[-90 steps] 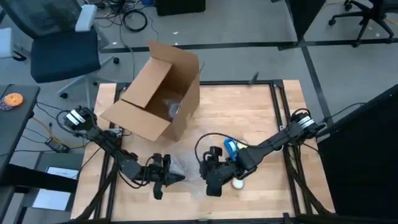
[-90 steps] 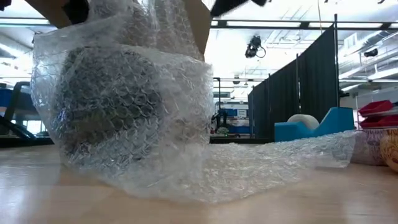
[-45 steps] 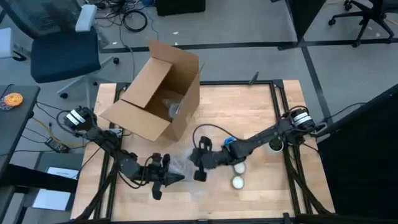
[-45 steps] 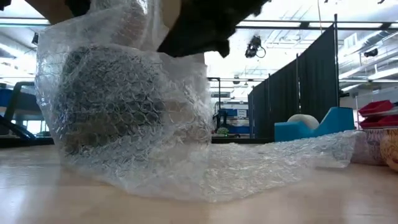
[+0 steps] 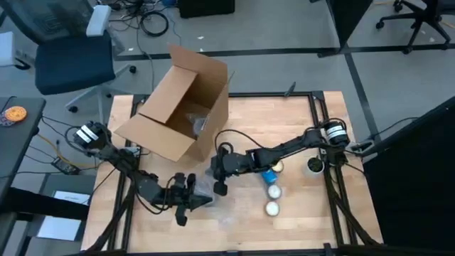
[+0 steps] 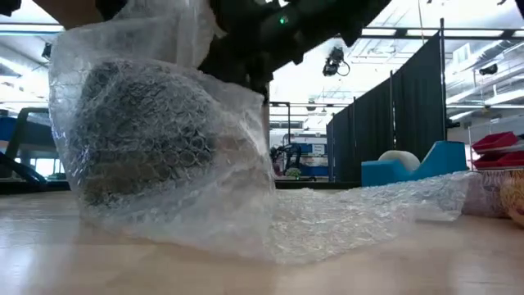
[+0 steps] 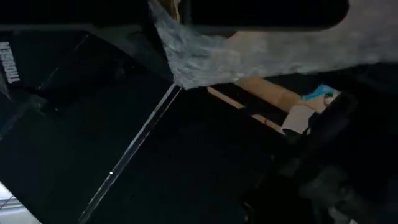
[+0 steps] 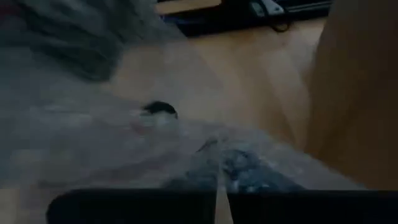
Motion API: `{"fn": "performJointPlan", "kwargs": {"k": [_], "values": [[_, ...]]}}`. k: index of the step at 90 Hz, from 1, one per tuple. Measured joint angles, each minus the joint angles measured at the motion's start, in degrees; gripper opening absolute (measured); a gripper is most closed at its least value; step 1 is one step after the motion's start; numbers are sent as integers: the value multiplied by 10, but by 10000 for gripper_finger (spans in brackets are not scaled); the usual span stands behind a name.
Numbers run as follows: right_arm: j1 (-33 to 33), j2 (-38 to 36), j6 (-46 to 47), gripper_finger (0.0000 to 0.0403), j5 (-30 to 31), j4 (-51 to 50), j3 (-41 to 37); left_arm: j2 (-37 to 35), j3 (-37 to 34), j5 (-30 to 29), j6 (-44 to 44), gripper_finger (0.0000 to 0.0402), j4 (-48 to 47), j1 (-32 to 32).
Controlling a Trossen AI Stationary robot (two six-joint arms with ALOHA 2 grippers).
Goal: Wrap mug
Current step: Wrap the mug with the bubble wrap
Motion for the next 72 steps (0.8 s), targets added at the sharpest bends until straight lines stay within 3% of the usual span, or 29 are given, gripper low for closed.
{"fn": "performJointPlan", "kwargs": {"k": [13,54,72], "values": [[-7,-3,-29,0,33,21,0,0,0,0,0,0,0,0],[-11,-5,-25,0,14,-11,4,0,0,5,0,0,-1,3],[-11,-5,-32,3,26,-26,4,35,0,6,-18,0,15,6]]}}
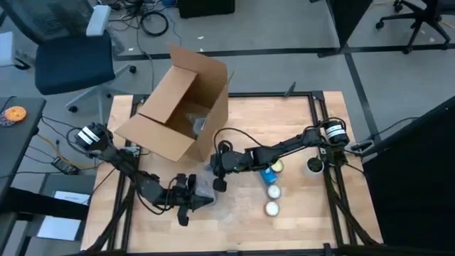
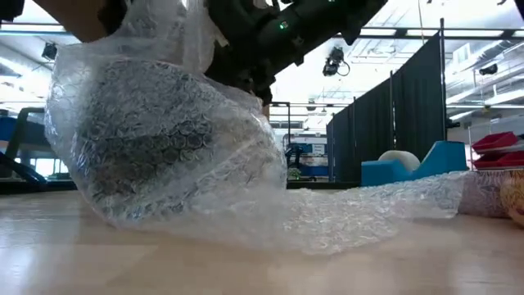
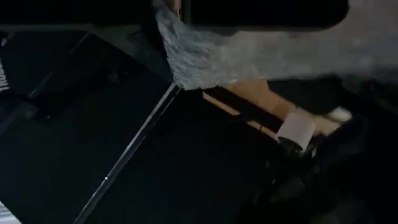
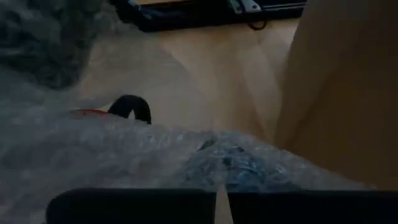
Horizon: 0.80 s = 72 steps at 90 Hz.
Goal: Wrap mug
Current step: Wrap the mug with the bubble wrap
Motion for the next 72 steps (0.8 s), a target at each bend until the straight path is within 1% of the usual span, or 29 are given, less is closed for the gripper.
{"fn": "performJointPlan", "kwargs": {"k": [8,18,31,49,59,72], "values": [[0,0,-4,11,17,-1,0,24,0,2,-8,0,22,2],[0,0,-9,29,20,-2,0,48,0,3,-14,0,49,4],[4,0,-18,66,21,-17,0,66,0,7,-18,0,63,5],[14,-3,-26,117,31,-52,0,67,1,11,-26,3,63,5],[21,-20,-33,139,41,-84,0,67,1,15,-29,14,60,5],[29,-57,-38,162,47,-141,0,67,1,16,-30,42,58,5]]}}
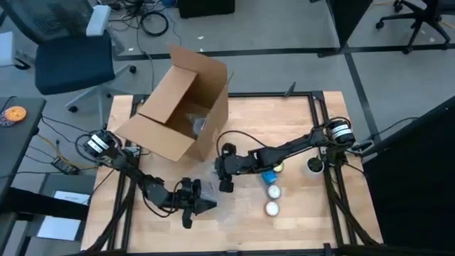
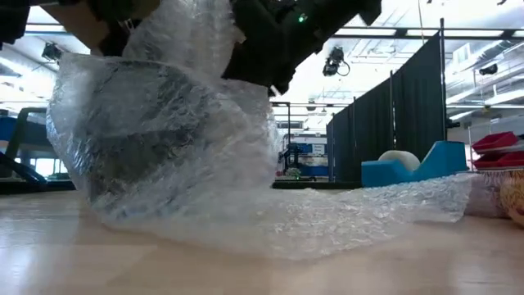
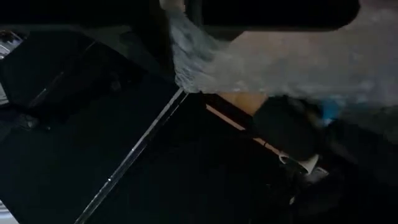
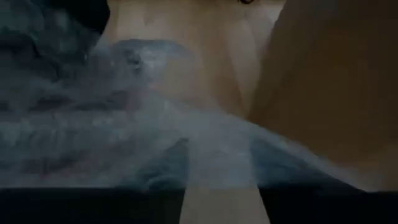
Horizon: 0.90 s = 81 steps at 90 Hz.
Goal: Wrap mug
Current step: Wrap the mug with the bubble wrap
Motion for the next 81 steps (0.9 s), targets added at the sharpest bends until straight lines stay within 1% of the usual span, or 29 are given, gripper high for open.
{"fn": "performJointPlan", "kwargs": {"k": [11,23,31,40,48,60,71,81], "values": [[12,-42,-1,178,2,-65,0,0,0,-4,0,73,-2,1],[30,-90,4,190,26,-127,0,0,0,-6,-1,99,-3,3],[48,-119,13,193,35,-143,0,0,0,-6,-2,110,-4,4],[78,-135,25,193,33,-119,0,0,0,-8,-2,116,-4,4],[104,-127,25,190,31,-83,0,0,0,-10,-2,117,-3,4],[124,-83,25,185,39,-36,0,0,0,-10,2,118,2,4],[125,-45,8,185,66,-19,0,0,-1,2,28,118,23,4],[116,-20,-29,185,62,14,0,0,-1,10,46,120,37,4]]}}
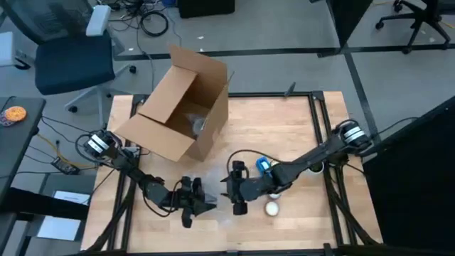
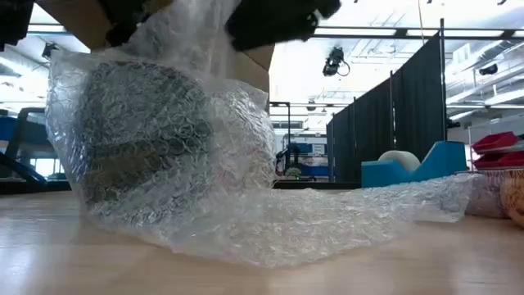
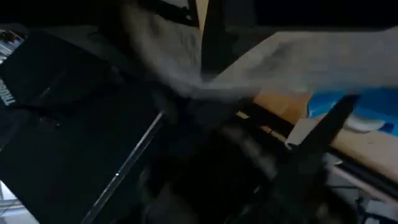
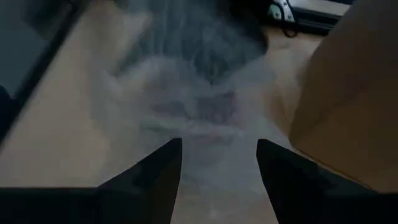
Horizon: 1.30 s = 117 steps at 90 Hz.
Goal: Wrap mug
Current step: Wrap the mug with the bubble wrap
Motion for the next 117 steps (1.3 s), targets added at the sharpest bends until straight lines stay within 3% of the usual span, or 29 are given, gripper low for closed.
{"fn": "performJointPlan", "kwargs": {"k": [10,30,62,103,117], "values": [[-11,14,-41,185,-22,57,0,0,0,6,2,131,0,0],[-35,65,-34,183,-95,117,1,1,4,30,34,171,34,-1],[-39,75,-29,179,-102,112,1,-17,51,130,97,209,72,-6],[-46,76,-26,175,-93,95,0,-25,50,130,80,210,-28,-8],[-49,74,-26,174,-93,94,0,-25,50,128,78,227,-63,-5]]}}
